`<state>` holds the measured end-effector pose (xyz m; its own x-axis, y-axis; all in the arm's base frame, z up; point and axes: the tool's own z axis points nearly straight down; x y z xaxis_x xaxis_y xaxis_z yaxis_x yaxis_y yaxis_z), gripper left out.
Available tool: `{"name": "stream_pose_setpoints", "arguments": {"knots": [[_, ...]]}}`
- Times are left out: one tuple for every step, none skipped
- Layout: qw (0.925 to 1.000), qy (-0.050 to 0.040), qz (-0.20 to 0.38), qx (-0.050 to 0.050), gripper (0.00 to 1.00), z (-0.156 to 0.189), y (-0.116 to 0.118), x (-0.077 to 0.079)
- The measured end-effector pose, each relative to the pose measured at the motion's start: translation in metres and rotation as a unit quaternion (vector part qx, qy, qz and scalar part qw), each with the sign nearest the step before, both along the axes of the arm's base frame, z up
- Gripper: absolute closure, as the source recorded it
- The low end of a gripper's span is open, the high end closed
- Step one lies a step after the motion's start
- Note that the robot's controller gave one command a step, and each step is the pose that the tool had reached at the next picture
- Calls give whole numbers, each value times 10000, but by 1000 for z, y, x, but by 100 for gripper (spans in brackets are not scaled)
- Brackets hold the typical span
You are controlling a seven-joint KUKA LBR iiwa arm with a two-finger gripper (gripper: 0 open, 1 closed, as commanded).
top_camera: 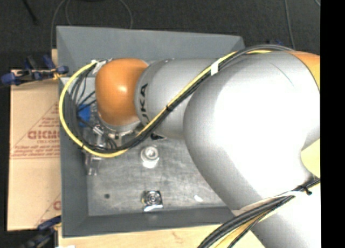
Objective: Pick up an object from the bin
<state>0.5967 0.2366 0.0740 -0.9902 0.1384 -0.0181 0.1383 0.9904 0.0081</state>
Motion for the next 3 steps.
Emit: {"name": "stream_pose_setpoints", "arguments": {"knots": [[9956, 83, -930, 4, 0, 28, -19, -10], [9787, 106, -2050, 10, 0, 27, -20, -16], [9532, 40, -3022, 51, 0, 18, -25, -15]]}}
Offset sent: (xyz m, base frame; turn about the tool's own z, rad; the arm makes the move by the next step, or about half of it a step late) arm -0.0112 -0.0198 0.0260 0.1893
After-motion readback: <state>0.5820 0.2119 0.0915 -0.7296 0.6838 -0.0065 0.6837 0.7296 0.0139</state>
